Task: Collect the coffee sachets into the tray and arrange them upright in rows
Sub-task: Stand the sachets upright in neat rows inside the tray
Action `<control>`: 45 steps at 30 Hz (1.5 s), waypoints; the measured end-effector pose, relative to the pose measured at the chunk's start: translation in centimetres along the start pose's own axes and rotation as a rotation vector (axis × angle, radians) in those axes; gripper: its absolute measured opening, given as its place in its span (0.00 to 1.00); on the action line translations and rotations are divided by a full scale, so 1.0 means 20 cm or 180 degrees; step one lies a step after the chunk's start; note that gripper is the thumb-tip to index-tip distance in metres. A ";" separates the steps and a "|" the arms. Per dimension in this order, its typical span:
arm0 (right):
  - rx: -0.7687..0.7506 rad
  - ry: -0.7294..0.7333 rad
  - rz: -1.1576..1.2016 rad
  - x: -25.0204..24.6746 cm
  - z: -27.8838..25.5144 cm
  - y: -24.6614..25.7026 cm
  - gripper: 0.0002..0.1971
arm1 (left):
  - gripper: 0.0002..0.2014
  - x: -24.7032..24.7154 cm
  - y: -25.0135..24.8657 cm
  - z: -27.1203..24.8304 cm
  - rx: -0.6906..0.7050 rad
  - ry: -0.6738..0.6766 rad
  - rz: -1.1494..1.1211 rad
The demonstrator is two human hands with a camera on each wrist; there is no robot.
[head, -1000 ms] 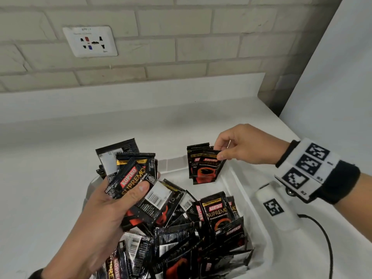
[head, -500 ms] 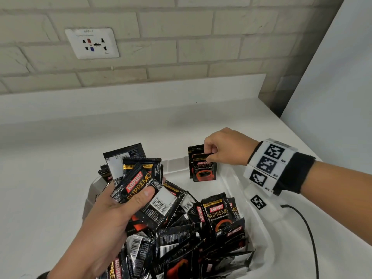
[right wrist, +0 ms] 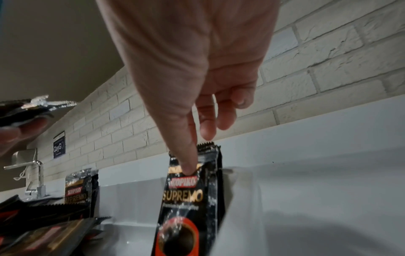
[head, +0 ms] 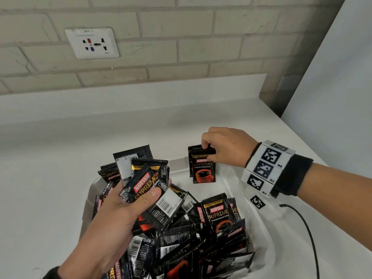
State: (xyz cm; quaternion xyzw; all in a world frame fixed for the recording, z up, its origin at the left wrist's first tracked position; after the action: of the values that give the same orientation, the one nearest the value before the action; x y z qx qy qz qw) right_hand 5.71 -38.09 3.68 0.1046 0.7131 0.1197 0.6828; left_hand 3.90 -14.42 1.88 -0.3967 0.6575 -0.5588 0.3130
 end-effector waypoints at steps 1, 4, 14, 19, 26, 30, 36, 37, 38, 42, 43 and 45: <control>0.0027 -0.0028 0.0007 -0.01 -0.01 0.00 0.13 | 0.44 0.00 0.01 0.00 -0.0037 0.0015 0.0028; 0.0093 -0.0281 0.0147 -0.05 -0.06 0.02 0.13 | 0.55 0.01 0.03 0.01 -0.0264 0.0060 0.0041; 0.0441 0.0791 0.3075 0.01 -0.29 0.28 0.21 | 0.21 0.15 -0.03 0.04 -0.0058 -0.0140 0.0040; 0.0711 0.0589 0.3925 0.06 -0.31 0.27 0.14 | 0.16 0.17 -0.04 0.02 -0.0111 -0.0014 -0.0089; 0.0669 0.0741 0.4167 0.08 -0.35 0.24 0.08 | 0.18 0.16 -0.03 -0.01 -0.0547 0.0240 -0.0543; 0.0524 0.0887 0.4046 0.08 -0.36 0.24 0.09 | 0.18 0.15 -0.02 -0.01 -0.0801 0.0215 -0.0560; 0.0467 0.1157 0.3860 0.11 -0.38 0.21 0.12 | 0.10 0.16 -0.04 -0.04 -0.1021 0.0222 -0.0580; 0.0463 0.1184 0.3829 0.10 -0.38 0.21 0.12 | 0.11 0.16 -0.04 -0.04 -0.1033 0.0166 -0.0568; 0.0474 0.1163 0.3793 0.10 -0.39 0.20 0.11 | 0.12 0.15 -0.04 -0.03 -0.1052 0.0069 -0.0554; 0.0607 0.0183 0.3573 -0.01 -0.42 0.14 0.02 | 0.13 0.12 -0.03 0.00 -0.1049 -0.0392 -0.0511; 0.0622 -0.0288 0.3520 -0.05 -0.43 0.12 0.03 | 0.11 0.12 -0.03 0.00 -0.1001 -0.0469 -0.0503; 0.0518 -0.1211 0.3298 -0.12 -0.46 0.10 0.07 | 0.08 0.13 -0.02 0.00 -0.0925 -0.0577 -0.0460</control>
State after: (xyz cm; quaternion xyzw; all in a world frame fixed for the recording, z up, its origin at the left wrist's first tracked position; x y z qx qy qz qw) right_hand -3.43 -37.21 7.00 0.5136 0.4394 0.3634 0.6411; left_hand 2.75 -16.67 2.37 -0.5327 0.6703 -0.4409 0.2694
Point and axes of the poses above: each hand's wrist, its own z-axis towards the middle knuckle, its own x-axis out of the palm, y = z × x, the point moved 2 cm from there along z, towards the middle knuckle, and after that the axes turned 15 degrees about z, right-handed, at the moved point
